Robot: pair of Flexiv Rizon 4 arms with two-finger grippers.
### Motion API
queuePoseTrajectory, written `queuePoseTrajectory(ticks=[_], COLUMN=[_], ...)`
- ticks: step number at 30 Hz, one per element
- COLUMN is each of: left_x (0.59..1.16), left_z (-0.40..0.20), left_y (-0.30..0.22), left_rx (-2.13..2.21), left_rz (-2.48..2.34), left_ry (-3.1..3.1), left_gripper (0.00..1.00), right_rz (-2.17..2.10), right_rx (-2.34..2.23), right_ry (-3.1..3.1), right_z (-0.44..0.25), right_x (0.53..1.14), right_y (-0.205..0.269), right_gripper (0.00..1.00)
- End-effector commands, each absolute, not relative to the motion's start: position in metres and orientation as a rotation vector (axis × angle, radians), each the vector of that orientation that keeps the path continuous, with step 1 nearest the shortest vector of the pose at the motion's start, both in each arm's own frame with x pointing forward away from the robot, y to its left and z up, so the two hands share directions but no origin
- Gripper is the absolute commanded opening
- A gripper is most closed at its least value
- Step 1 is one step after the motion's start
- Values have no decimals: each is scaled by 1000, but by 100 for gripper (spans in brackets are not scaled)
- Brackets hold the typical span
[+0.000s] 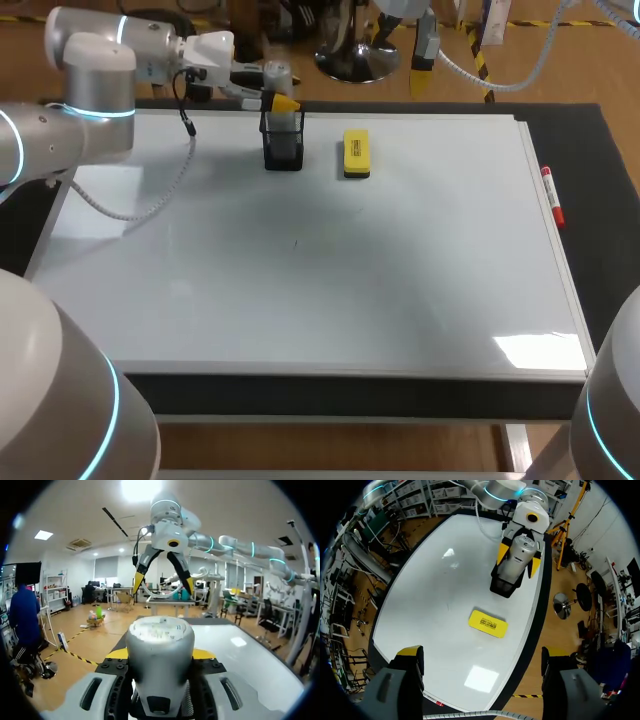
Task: Pick up the inspection probe, press it on each red-marked spot on the whiteboard one by one, put down the probe, pick up the eraser, and wipe off all the red marks.
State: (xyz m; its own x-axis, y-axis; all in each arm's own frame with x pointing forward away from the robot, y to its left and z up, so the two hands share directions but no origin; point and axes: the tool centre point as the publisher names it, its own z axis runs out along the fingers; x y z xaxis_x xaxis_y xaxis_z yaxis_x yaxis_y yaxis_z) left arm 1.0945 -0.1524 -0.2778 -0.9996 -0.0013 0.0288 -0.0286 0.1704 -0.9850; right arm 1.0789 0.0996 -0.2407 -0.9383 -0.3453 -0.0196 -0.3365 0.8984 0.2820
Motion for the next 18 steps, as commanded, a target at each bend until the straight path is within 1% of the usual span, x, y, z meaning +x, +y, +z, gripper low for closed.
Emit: queuePoseTrajectory(ticks=[1,12,18], left_x=[1095,1088,1079], left_z=[-274,-261,-260], left_y=[-149,-129,-111], left_rx=[20,50,97], left_rz=[2011,2030,1926], left_ry=[-2385,-2440,-2649], left_gripper=[100,100,100], right_rz=[-434,-434,-434], right_rx=[546,546,546], right_ry=[-3026,-3026,-3026], right_z=[-239,-239,-239], right_x=[1081,1081,1081], right_y=[99,99,99], right_gripper=[100,100,100])
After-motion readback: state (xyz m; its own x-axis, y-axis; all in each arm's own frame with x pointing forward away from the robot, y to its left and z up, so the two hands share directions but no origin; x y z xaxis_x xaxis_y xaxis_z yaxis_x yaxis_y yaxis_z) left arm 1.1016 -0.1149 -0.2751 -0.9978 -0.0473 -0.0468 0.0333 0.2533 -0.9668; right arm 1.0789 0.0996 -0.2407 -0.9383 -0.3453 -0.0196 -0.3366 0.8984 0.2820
